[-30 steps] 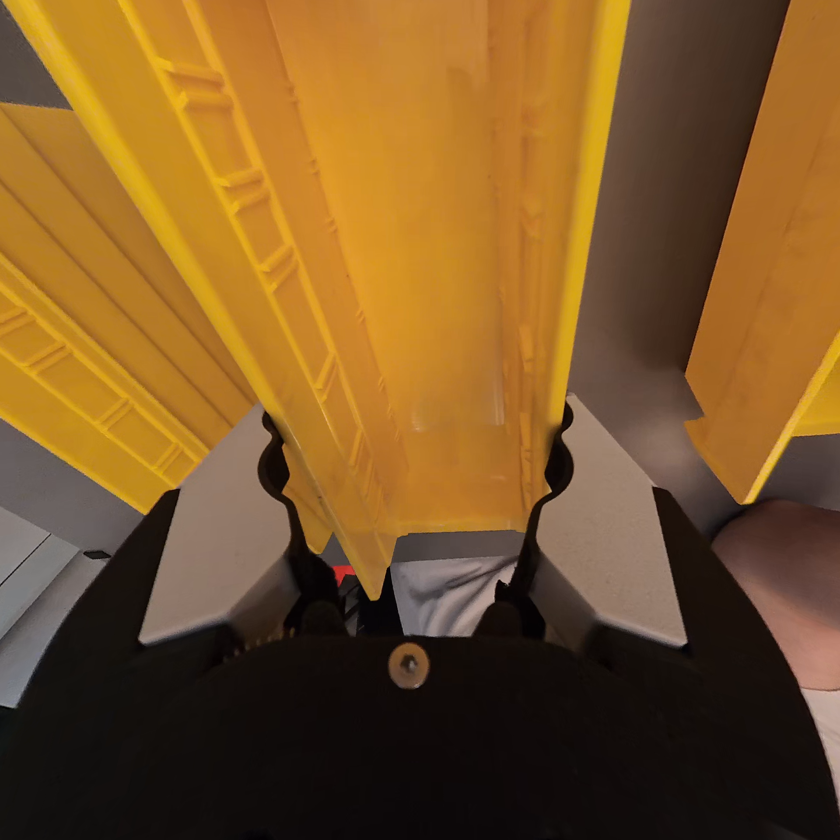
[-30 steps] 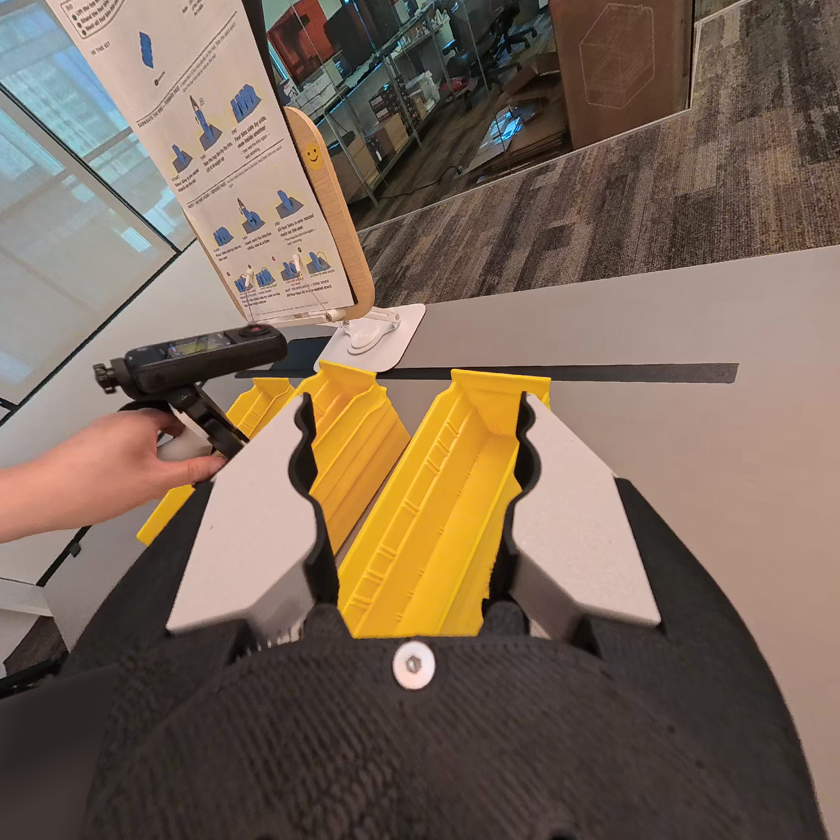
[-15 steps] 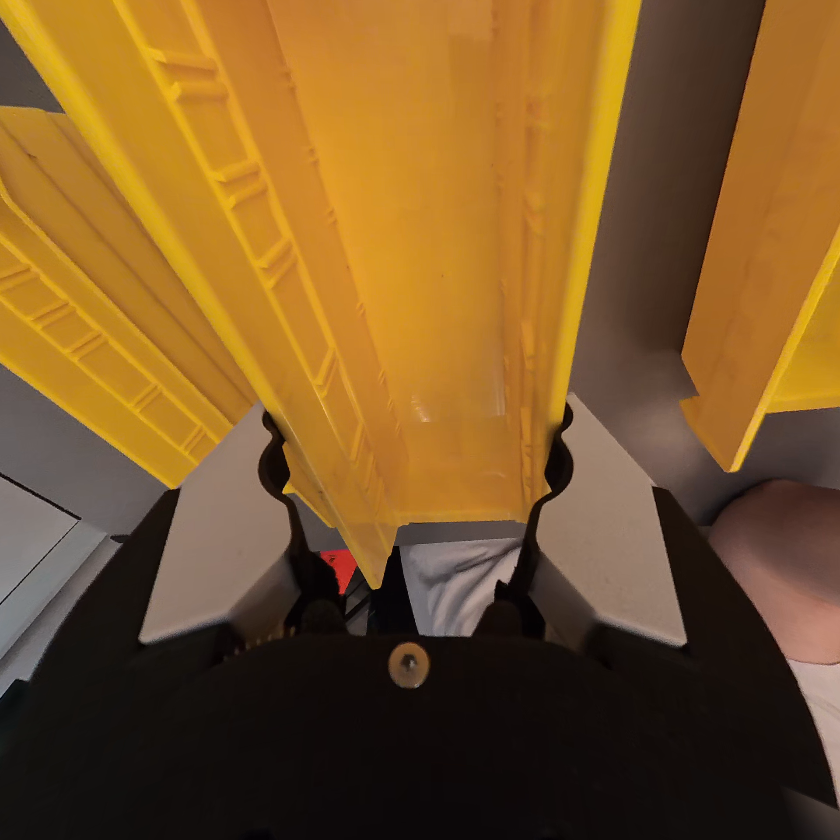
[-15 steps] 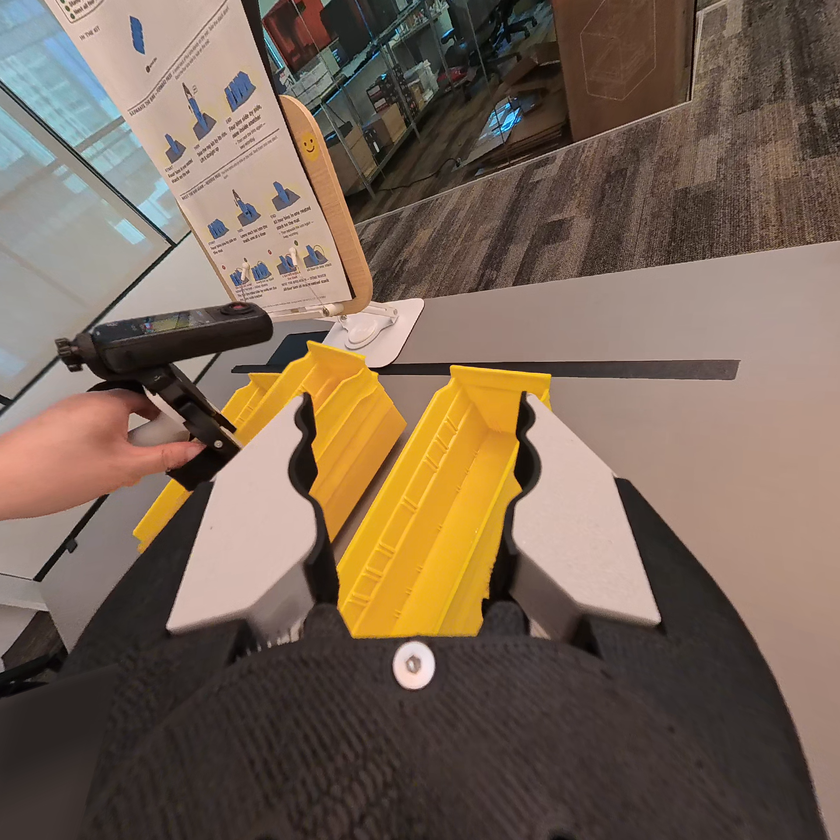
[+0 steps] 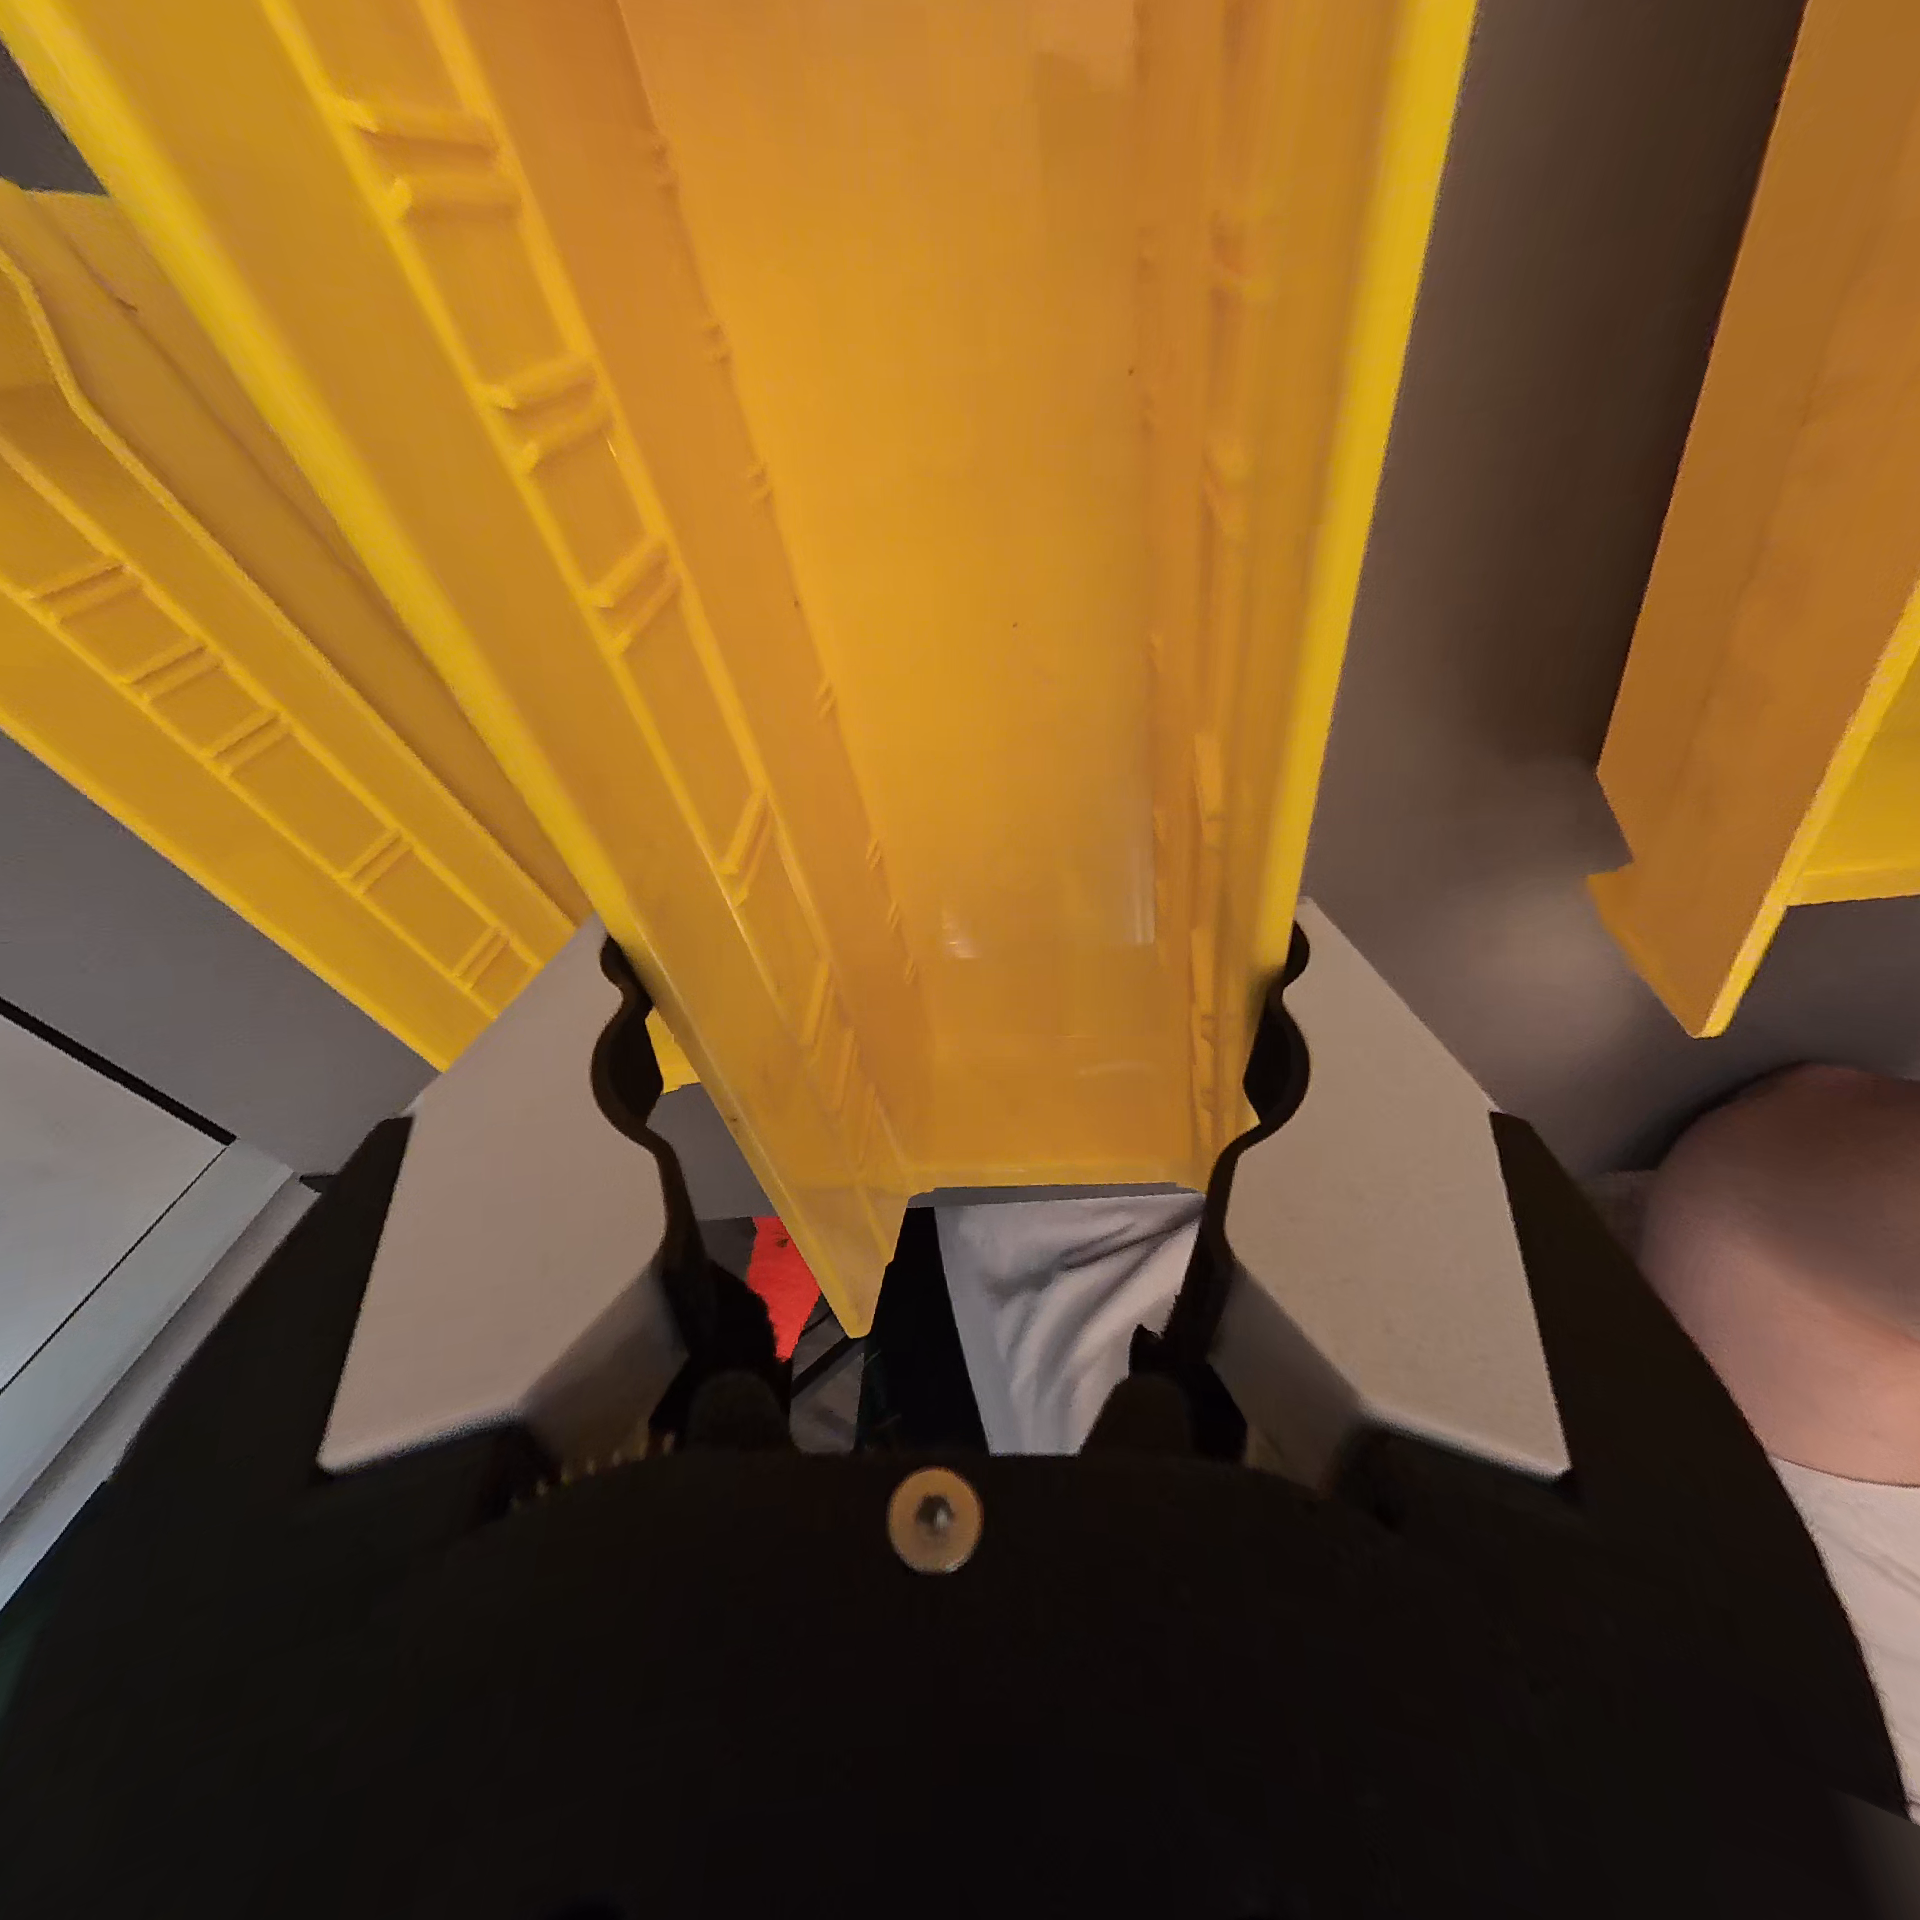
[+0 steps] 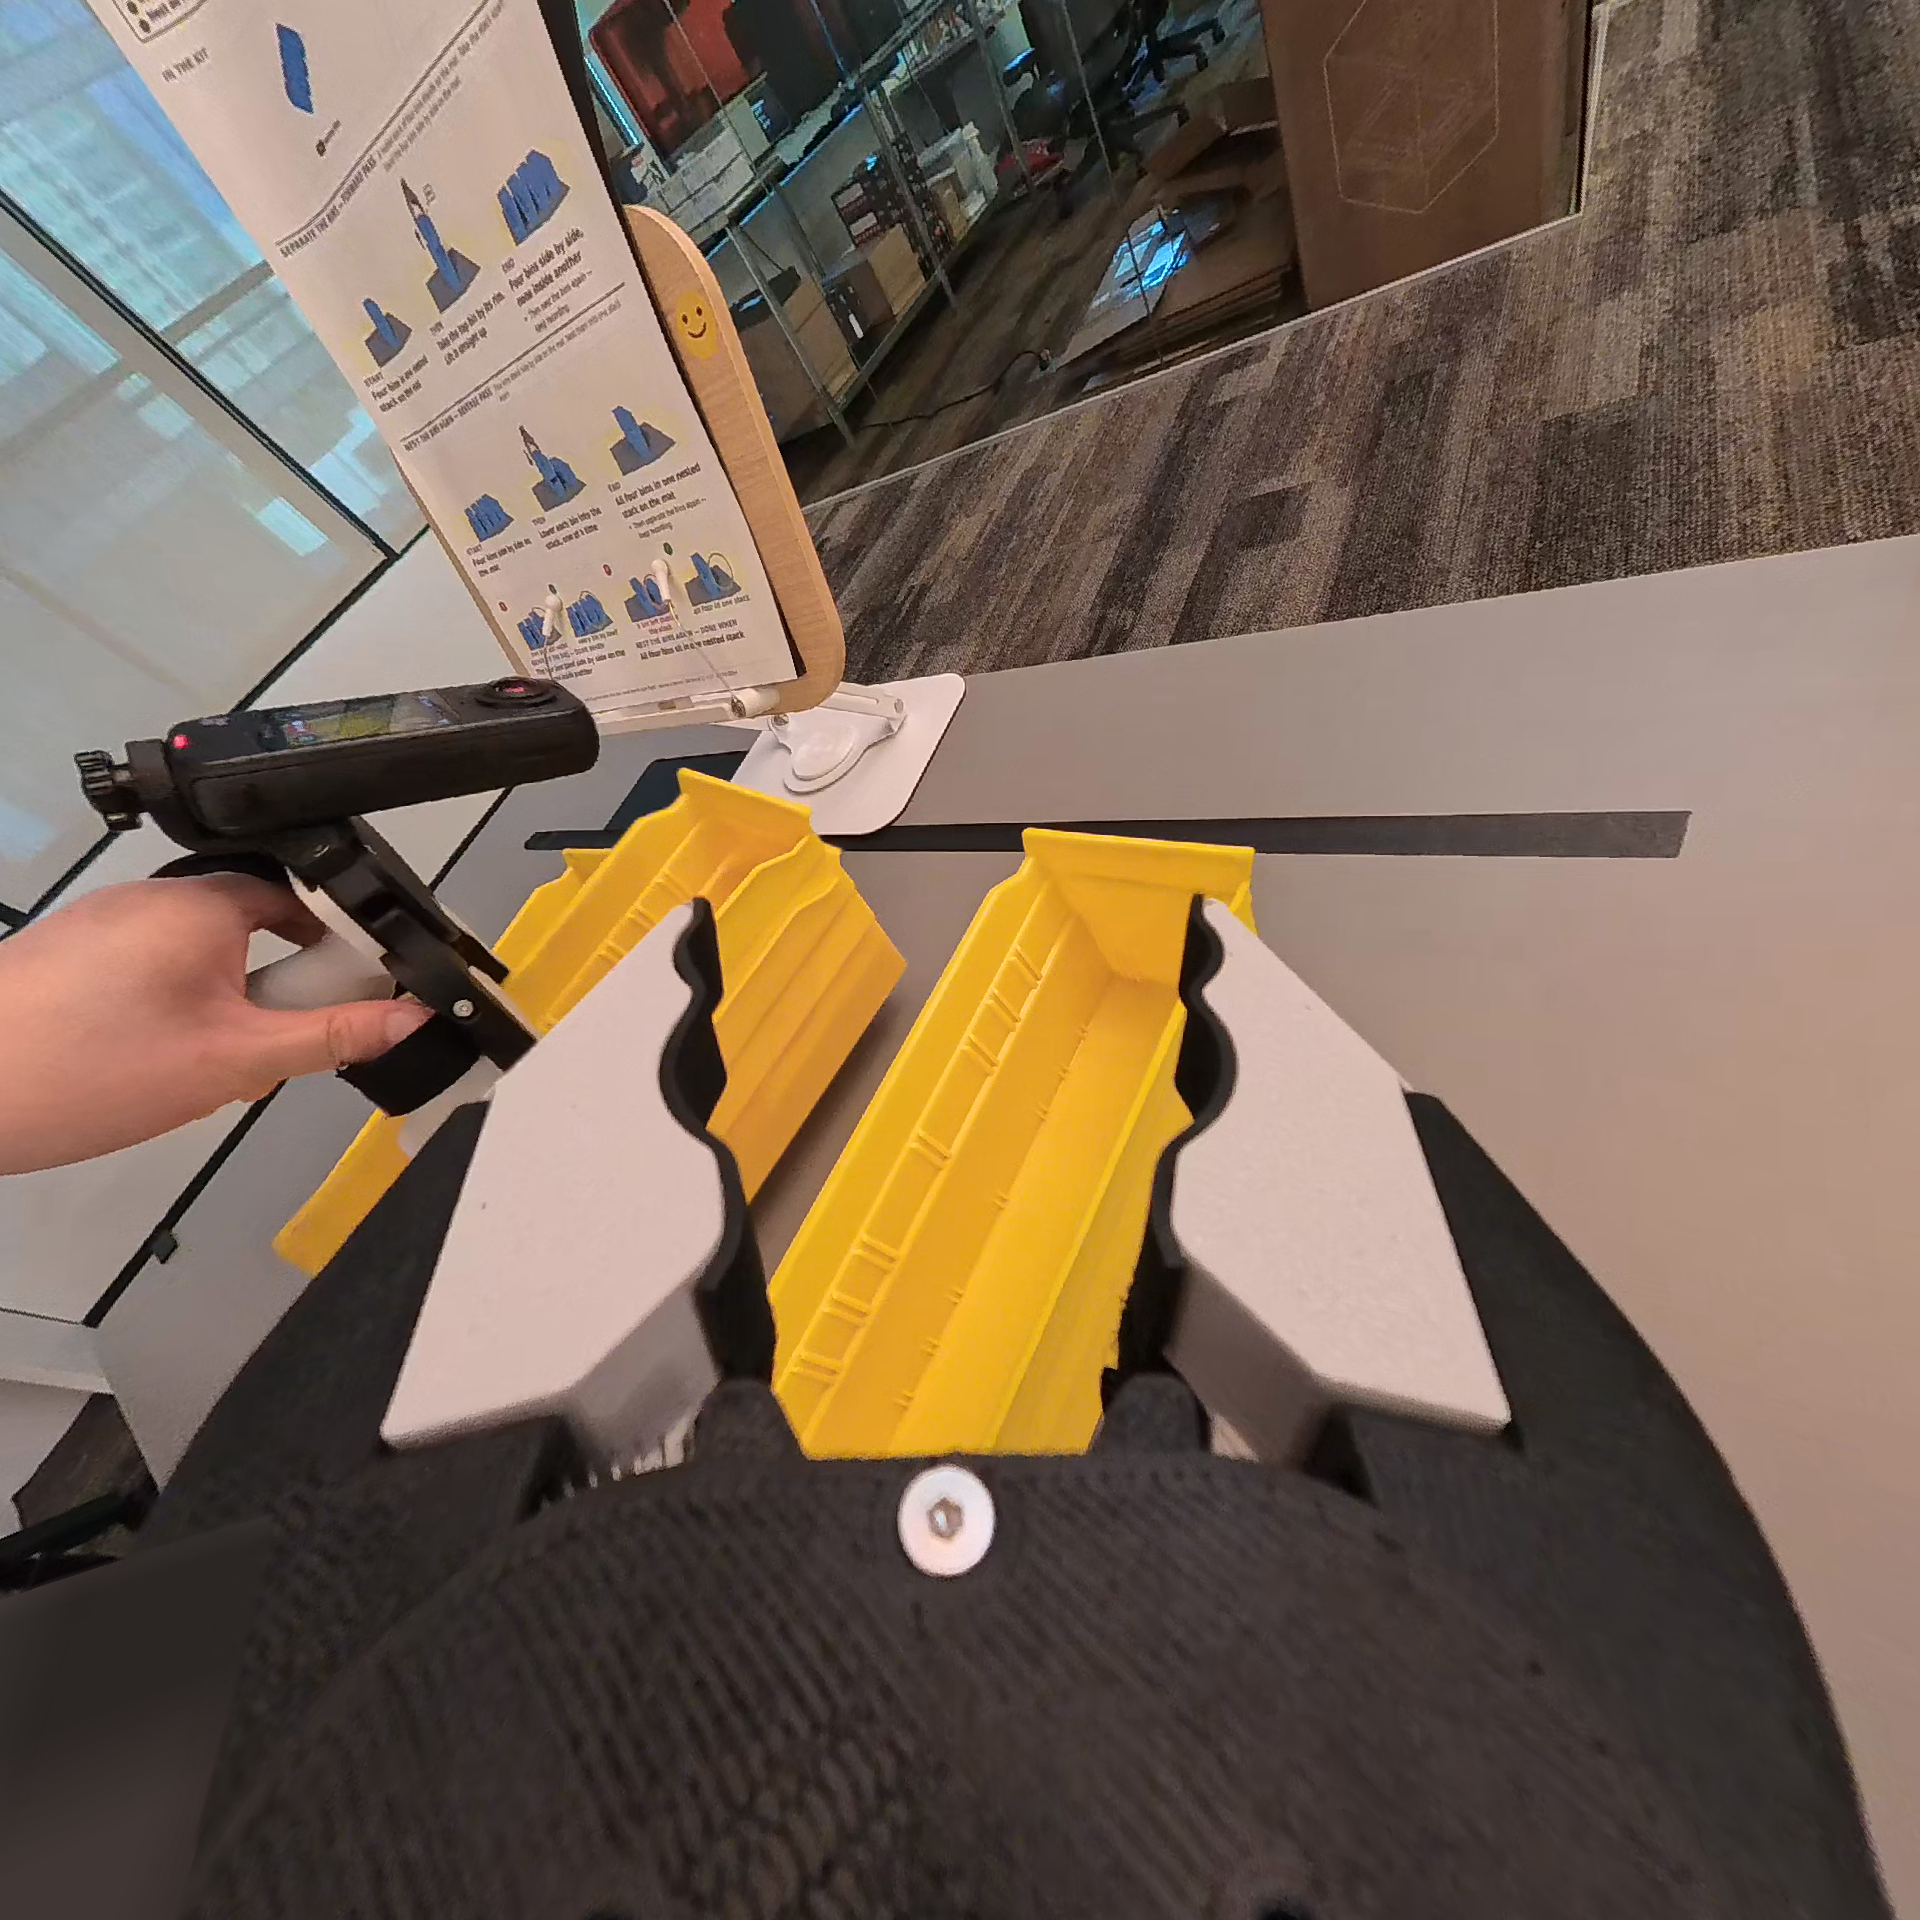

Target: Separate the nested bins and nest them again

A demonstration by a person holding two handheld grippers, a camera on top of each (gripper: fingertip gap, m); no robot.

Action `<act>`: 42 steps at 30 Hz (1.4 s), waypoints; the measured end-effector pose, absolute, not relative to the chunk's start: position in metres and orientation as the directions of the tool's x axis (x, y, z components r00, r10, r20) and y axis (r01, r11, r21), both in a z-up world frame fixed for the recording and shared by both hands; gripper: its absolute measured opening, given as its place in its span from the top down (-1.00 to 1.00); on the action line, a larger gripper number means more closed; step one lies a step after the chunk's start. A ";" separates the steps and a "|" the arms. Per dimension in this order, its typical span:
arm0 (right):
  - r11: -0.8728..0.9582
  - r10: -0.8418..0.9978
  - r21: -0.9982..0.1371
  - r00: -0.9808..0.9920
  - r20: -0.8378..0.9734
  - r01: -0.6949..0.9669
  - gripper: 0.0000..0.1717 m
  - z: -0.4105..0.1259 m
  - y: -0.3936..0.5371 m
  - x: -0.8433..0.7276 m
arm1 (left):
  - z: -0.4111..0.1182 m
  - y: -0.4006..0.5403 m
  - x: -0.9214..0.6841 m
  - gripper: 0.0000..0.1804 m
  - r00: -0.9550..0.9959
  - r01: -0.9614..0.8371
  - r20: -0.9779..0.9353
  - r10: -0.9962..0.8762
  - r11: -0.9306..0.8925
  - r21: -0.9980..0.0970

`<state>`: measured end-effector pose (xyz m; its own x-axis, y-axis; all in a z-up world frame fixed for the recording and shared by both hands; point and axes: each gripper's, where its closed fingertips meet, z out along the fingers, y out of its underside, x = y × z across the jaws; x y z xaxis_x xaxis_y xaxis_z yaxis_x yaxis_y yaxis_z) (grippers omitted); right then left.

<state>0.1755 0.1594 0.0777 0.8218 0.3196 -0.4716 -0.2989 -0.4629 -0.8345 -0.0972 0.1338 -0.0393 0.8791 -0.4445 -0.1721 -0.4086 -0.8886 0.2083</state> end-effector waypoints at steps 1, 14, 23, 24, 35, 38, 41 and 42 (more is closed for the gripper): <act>-0.465 0.319 -0.834 0.822 -0.472 -0.298 -0.04 0.077 0.160 0.175 | -0.039 0.134 -0.098 -0.29 0.877 -0.409 -0.176 -0.446 -0.887 0.212; -0.481 0.321 -0.826 0.819 -0.477 -0.293 -0.03 0.073 0.163 0.172 | -0.042 0.130 -0.089 -0.29 0.880 -0.423 -0.128 -0.457 -0.878 0.226; -0.519 0.343 -0.818 0.816 -0.465 -0.249 -0.03 0.065 0.166 0.157 | -0.038 0.136 -0.095 -0.29 0.830 -0.469 -0.213 -0.516 -0.851 0.237; -0.526 0.345 -0.816 0.817 -0.462 -0.240 -0.03 0.064 0.166 0.155 | -0.036 0.138 -0.095 -0.29 0.825 -0.474 -0.220 -0.521 -0.849 0.235; -0.415 0.781 -0.904 0.550 -0.297 0.100 0.59 0.079 0.125 0.069 | -0.034 0.143 -0.102 -0.29 0.820 -0.481 -0.218 -0.529 -0.844 0.237; -0.201 0.872 -0.941 0.488 -0.045 0.273 0.62 0.081 0.109 0.045 | -0.039 0.140 -0.104 -0.28 0.815 -0.485 -0.212 -0.539 -0.835 0.258; -0.054 0.932 -0.928 0.352 0.086 0.369 0.68 0.078 0.088 0.016 | -0.041 0.140 -0.104 -0.28 0.811 -0.493 -0.209 -0.547 -0.830 0.261; -0.022 0.963 -0.919 0.255 0.087 0.393 0.71 0.072 0.073 0.003 | -0.041 0.140 -0.105 -0.28 0.808 -0.496 -0.209 -0.551 -0.827 0.265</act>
<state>0.0030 0.0732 0.0724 0.2551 0.9630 0.0865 0.3933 -0.0216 -0.9192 -0.1048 0.1401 -0.0412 0.8078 -0.5511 -0.2093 -0.4957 -0.8271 0.2649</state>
